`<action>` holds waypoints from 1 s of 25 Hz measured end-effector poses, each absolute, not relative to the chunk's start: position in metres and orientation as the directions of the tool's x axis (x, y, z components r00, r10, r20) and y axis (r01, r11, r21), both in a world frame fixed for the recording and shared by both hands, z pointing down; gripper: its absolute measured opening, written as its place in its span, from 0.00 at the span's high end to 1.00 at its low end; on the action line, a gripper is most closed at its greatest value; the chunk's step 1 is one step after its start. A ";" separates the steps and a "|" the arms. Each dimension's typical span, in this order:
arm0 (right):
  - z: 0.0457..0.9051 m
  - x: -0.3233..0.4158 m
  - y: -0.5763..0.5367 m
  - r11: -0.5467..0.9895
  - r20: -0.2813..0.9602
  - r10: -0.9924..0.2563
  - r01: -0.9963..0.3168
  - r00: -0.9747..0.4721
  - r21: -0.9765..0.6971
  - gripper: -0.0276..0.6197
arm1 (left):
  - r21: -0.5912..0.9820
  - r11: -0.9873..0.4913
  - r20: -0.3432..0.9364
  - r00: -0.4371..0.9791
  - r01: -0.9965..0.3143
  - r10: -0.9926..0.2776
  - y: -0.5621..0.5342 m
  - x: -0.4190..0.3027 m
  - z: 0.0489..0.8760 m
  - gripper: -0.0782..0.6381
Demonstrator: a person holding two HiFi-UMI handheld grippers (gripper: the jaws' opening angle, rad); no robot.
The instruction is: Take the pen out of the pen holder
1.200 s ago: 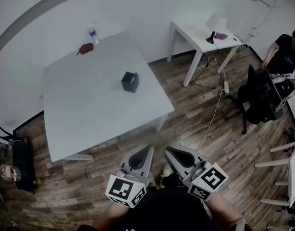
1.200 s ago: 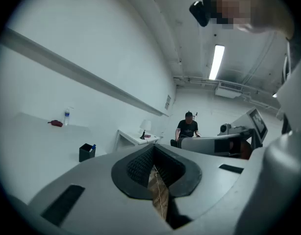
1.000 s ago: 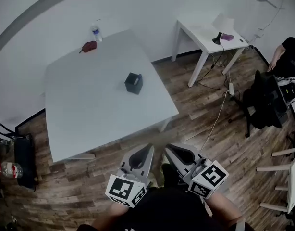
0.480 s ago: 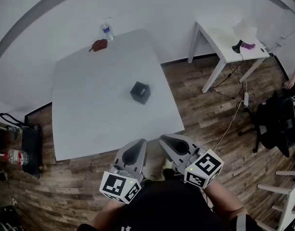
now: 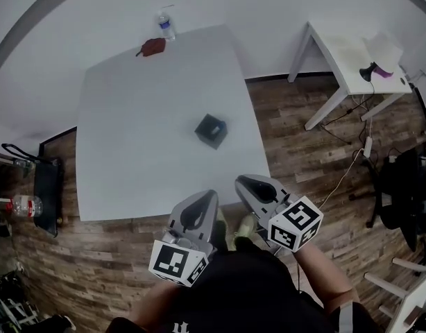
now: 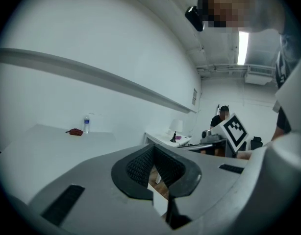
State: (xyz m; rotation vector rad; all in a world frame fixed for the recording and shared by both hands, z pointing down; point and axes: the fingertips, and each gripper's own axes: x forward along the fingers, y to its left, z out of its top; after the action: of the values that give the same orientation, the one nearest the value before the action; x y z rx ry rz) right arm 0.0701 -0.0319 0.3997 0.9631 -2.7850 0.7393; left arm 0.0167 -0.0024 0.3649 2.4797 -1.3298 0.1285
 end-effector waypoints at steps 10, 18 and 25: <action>0.503 0.065 -0.144 0.616 0.501 -0.480 -0.683 -0.721 -0.392 0.88 | 0.285 -0.542 0.278 0.610 -0.790 -0.742 -0.058 0.004 0.405 0.88; 0.578 0.054 -0.195 0.631 0.696 -0.350 -0.707 -0.627 -0.319 0.80 | 0.344 -0.501 0.324 0.601 -0.795 -0.731 -0.096 -0.020 0.434 0.88; 0.602 0.045 -0.208 0.647 0.761 -0.304 -0.710 -0.574 -0.277 0.78 | 0.370 -0.470 0.335 0.587 -0.801 -0.737 -0.110 -0.033 0.441 0.88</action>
State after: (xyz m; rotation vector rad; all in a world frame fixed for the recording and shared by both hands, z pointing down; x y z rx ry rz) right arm 0.0446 -0.2084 0.6016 0.7842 -2.1717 0.7547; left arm -0.0335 -0.1098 0.4407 2.3275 -1.2244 0.1757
